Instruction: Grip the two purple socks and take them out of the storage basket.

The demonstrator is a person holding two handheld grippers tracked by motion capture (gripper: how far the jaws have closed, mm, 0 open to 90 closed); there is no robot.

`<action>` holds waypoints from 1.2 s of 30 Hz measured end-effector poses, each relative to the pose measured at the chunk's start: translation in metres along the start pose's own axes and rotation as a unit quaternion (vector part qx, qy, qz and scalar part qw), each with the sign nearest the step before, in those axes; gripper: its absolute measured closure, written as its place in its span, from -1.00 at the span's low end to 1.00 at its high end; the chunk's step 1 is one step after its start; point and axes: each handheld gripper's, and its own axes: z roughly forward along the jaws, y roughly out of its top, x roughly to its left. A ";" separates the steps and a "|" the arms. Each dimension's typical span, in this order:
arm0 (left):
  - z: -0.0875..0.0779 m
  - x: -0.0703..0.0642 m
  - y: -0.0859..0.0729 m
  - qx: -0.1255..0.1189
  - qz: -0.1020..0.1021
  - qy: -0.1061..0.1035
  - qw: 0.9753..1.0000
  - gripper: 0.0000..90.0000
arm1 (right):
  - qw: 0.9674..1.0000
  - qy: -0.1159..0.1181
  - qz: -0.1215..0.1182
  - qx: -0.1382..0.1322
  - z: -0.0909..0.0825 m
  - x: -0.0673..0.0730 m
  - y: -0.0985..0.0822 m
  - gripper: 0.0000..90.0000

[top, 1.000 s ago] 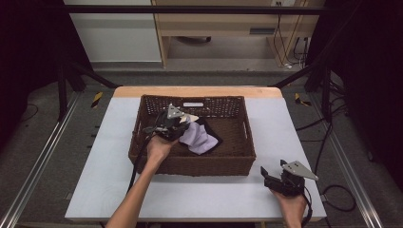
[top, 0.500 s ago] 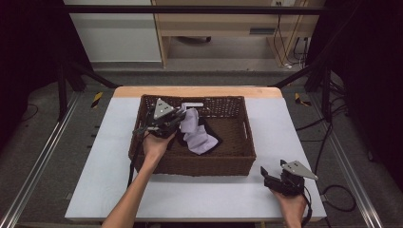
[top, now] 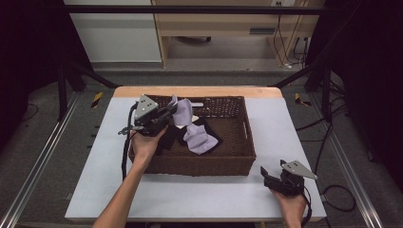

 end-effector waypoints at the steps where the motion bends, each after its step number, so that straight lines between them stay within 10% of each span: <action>1: 0.000 0.000 0.000 0.000 0.000 0.000 1.000 0.92 | 1.000 0.000 0.000 0.000 0.000 0.000 0.000 -0.56; 18: -0.049 -0.011 0.012 -0.032 -0.003 -0.040 0.999 0.92 | 1.000 -0.001 0.001 0.003 0.000 0.000 0.000 -0.56; 36: -0.112 -0.030 -0.012 -0.040 0.012 -0.088 0.995 0.92 | 1.000 -0.001 0.002 0.006 0.001 0.001 0.000 -0.56</action>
